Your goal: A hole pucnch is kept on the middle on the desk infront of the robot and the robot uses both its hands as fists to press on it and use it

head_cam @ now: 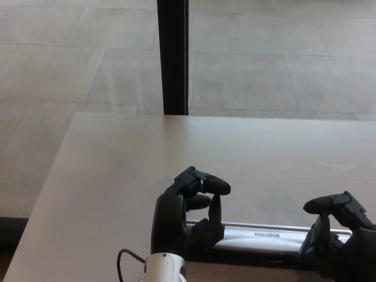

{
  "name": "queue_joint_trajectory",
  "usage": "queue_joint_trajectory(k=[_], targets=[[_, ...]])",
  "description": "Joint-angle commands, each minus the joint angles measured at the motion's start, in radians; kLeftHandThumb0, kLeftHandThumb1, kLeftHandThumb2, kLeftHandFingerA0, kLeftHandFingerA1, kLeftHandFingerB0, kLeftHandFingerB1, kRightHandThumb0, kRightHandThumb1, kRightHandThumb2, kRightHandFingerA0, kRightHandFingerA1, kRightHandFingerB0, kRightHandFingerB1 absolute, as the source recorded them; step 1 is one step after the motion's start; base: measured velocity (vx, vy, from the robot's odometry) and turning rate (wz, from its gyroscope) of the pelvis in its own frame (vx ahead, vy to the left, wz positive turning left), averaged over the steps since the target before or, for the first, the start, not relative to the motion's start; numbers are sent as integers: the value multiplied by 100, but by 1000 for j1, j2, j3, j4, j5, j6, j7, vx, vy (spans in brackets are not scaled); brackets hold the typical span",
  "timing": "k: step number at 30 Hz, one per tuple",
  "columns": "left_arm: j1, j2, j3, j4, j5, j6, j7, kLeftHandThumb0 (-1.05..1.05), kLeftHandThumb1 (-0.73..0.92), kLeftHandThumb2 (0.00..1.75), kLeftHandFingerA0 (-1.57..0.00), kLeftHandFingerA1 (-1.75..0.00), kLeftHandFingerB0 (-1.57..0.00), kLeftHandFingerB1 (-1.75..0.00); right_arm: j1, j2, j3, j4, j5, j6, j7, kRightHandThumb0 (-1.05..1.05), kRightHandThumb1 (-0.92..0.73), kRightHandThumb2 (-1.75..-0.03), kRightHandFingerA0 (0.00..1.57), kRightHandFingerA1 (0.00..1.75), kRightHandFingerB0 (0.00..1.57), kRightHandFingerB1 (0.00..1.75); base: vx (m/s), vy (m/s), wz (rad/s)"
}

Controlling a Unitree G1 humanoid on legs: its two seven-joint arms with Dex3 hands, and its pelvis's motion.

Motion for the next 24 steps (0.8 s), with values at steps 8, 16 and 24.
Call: queue_joint_trajectory(k=[8, 16, 24], targets=[[14, -240, 0, 157, 38, -225, 179, -33, 77, 87, -89, -175, -57, -156, -70, -81, -42, 489, -303, -446, -278, -31, -66, -100, 98, 175, 66, 175, 0, 0, 0], [-23, -259, -2, 276, 85, -336, 274, -35, 82, 74, -87, -175, -62, -149, -121, -168, 52, 691, -508, -506, -481, -33, -67, -99, 97, 175, 64, 175, 0, 0, 0], [-93, -235, -22, 457, 211, -438, 449, -36, 76, 86, -83, -175, -62, -158, -103, -224, 152, 794, -584, -533, -544, -26, -60, -108, 97, 175, 76, 149, 0, 0, 0]])
